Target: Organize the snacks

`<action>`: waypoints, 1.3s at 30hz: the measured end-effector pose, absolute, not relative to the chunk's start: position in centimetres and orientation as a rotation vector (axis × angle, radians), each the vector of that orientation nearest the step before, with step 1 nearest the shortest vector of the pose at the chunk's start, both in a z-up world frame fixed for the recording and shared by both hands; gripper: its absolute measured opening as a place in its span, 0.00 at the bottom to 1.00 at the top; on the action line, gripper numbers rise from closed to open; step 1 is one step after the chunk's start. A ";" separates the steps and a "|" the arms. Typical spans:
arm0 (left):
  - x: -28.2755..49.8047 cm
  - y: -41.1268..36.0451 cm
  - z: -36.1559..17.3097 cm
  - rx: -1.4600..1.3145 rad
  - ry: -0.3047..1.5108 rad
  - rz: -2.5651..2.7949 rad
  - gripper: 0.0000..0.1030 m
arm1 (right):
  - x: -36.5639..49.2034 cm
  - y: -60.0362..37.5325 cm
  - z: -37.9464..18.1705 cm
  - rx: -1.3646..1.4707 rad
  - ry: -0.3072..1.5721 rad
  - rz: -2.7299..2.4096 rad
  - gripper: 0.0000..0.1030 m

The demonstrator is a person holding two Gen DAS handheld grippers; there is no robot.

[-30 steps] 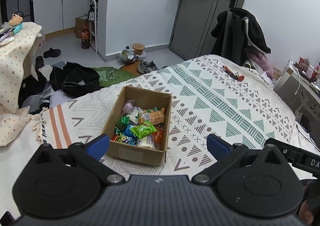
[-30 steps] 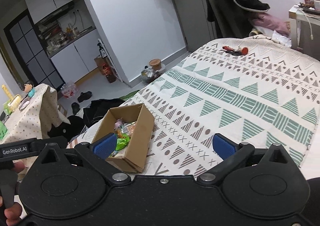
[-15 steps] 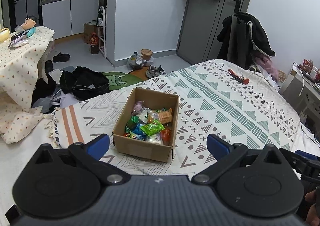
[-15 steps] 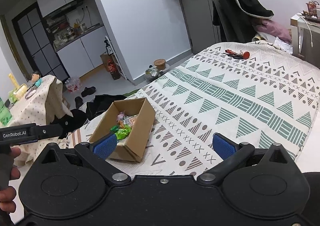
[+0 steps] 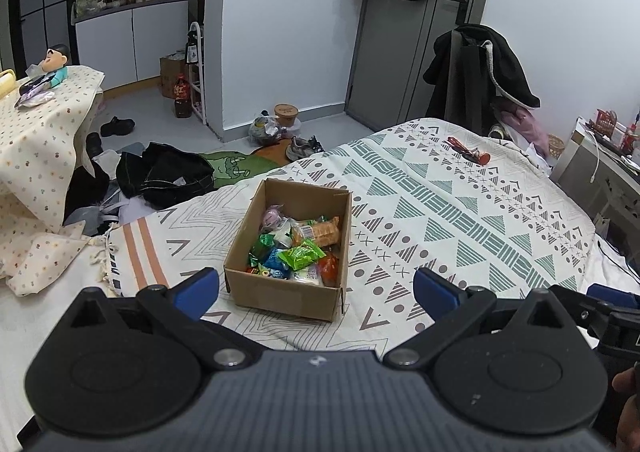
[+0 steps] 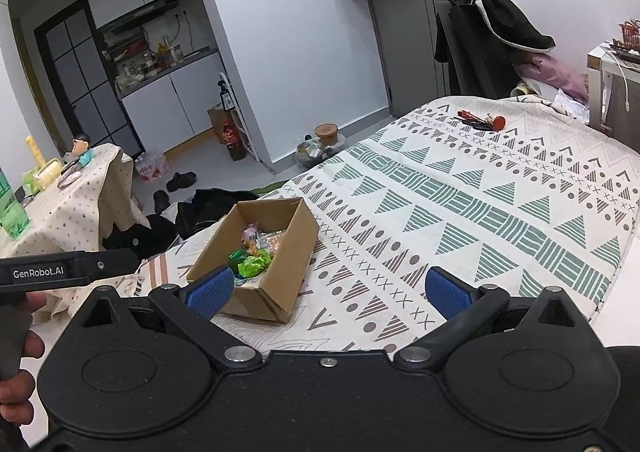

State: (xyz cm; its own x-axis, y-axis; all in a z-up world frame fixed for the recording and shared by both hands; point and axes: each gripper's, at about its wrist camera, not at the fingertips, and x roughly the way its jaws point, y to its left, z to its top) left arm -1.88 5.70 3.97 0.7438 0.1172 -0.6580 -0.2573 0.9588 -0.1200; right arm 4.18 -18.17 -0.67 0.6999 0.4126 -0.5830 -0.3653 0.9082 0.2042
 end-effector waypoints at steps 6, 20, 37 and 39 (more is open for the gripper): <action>-1.9 5.7 4.0 -0.205 0.704 0.202 1.00 | 4.0 -18.0 -0.6 0.071 0.666 0.434 1.00; -2.1 5.4 4.1 -0.197 0.704 0.197 1.00 | 3.8 -18.1 -0.4 0.071 0.659 0.432 1.00; -2.3 5.2 4.4 -0.191 0.706 0.198 1.00 | 3.8 -18.1 -0.4 0.074 0.661 0.431 1.00; -2.3 5.2 4.4 -0.189 0.707 0.197 1.00 | 3.8 -18.1 -0.3 0.073 0.662 0.429 1.00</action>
State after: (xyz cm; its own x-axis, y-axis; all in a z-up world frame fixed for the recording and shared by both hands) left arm -2.31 5.24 4.42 0.7434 0.1151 -0.6589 -0.2426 0.9644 -0.1052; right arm 3.78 -18.14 -0.35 0.7048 0.4088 -0.5799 -0.3628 0.9100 0.2005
